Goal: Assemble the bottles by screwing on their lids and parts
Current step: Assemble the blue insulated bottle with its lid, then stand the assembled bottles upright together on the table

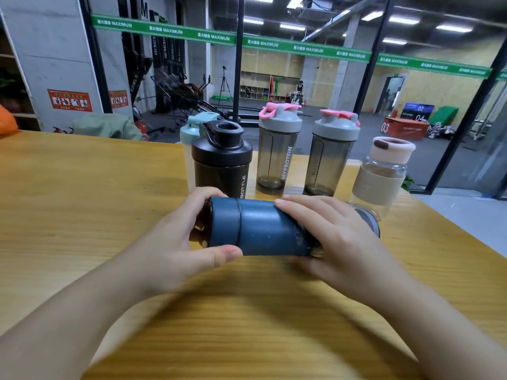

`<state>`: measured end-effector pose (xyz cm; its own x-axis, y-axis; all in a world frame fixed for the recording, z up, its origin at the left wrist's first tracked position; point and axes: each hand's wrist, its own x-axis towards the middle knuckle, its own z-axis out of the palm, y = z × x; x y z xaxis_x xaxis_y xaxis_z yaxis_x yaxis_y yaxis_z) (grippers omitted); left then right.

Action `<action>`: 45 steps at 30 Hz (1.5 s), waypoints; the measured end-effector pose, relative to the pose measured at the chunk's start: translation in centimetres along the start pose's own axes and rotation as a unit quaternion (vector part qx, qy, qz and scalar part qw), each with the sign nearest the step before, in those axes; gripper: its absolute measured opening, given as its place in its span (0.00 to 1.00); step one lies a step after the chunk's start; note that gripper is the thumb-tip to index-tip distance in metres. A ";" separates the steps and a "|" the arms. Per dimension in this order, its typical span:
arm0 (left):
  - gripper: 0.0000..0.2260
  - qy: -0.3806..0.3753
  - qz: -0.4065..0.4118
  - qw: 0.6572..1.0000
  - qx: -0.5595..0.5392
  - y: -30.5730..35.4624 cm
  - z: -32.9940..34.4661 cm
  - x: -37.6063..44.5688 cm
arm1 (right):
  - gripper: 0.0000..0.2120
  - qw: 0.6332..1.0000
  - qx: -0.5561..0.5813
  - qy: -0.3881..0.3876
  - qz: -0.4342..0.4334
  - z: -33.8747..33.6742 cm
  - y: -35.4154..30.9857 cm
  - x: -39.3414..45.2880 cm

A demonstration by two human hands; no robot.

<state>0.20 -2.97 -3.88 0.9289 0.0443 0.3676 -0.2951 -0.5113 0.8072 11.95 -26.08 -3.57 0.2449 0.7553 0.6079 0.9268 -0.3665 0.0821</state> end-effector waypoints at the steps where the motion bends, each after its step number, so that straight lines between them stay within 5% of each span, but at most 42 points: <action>1: 0.26 0.002 0.002 1.000 0.005 0.0 0.0 0.0 | 0.37 1.000 -0.001 0.003 0.001 -0.1 0.0 0.0; 14: 0.35 0.148 0.082 0.983 0.067 0.3 1.7 -0.2 | 0.38 0.993 0.048 0.086 0.068 0.0 0.3 -0.2; 19: 0.27 0.203 0.077 0.971 0.105 0.6 1.7 -0.2 | 0.42 0.973 0.090 0.169 0.130 -1.1 0.6 -0.1; 33: 0.26 0.028 0.073 0.979 0.186 -0.3 6.4 0.7 | 0.39 0.893 0.294 0.192 0.281 -0.8 0.9 -0.1; 36: 0.32 -0.013 0.044 0.980 0.192 -0.4 7.7 1.6 | 0.37 0.882 0.314 0.198 0.290 -0.8 0.5 0.3; 45: 0.45 0.075 -0.014 0.996 0.055 -0.5 10.1 5.3 | 0.39 0.865 0.332 0.182 0.331 0.7 0.0 2.4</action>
<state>7.54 -11.12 -6.98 0.8905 0.1826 0.4168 -0.2358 -0.5982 0.7659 12.70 -23.86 -2.61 0.7896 0.2345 0.5670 0.6075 -0.1692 -0.7761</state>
